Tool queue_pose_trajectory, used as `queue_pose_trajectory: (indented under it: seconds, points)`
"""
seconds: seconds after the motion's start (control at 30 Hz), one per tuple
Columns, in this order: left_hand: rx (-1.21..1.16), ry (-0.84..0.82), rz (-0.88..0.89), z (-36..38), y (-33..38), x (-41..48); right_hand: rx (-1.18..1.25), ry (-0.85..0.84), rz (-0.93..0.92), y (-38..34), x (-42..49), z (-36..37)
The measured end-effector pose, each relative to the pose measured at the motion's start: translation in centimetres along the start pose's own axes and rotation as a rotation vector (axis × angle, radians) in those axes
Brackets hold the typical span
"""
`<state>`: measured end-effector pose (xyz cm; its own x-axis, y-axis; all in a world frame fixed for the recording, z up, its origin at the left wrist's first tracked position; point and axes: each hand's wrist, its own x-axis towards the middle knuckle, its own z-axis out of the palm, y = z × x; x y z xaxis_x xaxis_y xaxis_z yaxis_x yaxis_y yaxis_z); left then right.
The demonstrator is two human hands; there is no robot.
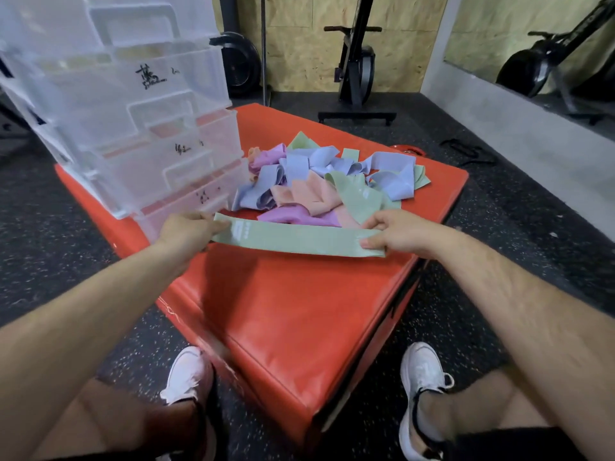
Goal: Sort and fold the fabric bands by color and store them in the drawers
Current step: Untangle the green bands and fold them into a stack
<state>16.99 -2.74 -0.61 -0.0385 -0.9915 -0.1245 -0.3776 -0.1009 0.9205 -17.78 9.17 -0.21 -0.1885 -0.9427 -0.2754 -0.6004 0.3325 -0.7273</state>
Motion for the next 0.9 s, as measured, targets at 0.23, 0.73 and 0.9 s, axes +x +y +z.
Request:
queue_pose_trajectory:
  seconds: [0.23,0.73,0.9]
  points:
    - [0.294,-0.053,-0.011,0.3,-3.4,-0.4,-0.083,0.146,-0.036,1.6,-1.0,2.1]
    - [0.677,-0.088,0.359,0.7,-3.7,-0.6,-0.467,0.151,-0.205,2.4,-1.3,2.4]
    - [0.765,-0.049,0.403,2.8,-0.4,0.2,-0.552,0.107,-0.198,-0.3,0.0,0.2]
